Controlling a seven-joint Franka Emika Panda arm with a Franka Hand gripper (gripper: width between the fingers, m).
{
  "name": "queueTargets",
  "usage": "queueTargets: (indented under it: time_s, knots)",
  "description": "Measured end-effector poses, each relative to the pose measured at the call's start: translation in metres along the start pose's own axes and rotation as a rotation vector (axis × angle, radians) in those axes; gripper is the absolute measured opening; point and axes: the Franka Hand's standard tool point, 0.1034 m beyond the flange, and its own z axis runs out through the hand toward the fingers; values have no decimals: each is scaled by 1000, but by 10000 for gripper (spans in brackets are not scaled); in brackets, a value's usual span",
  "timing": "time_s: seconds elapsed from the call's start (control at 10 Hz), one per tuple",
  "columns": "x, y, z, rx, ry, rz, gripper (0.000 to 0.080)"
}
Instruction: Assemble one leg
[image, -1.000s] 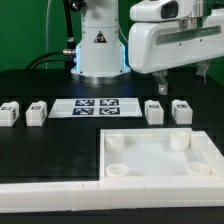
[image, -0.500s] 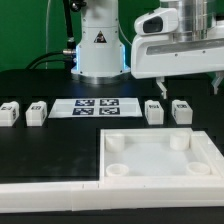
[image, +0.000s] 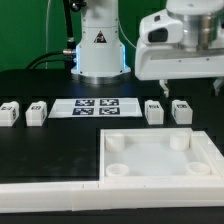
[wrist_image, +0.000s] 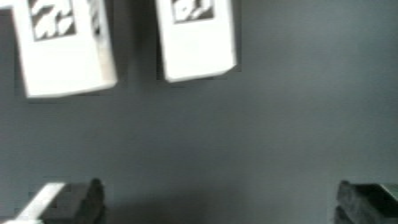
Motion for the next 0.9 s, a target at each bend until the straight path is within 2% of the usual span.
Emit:
queueTargets:
  time_s: [0.1,0.2,0.4,0.6,0.7,0.8,0.9]
  knots:
    - [-1,-2,8,-10,-65,0,649]
    - [-7,1,12,-32,-171,-1,649]
    - [-12,2,11,-60,-357,0,649]
    - [-10,5,15,-75,-506,0,649]
    - [-11,6,16,-81,-553,1,649]
    - [-7,4,18,-77,-540,-1,649]
    - [-11,1,23,-80,-531,2,649]
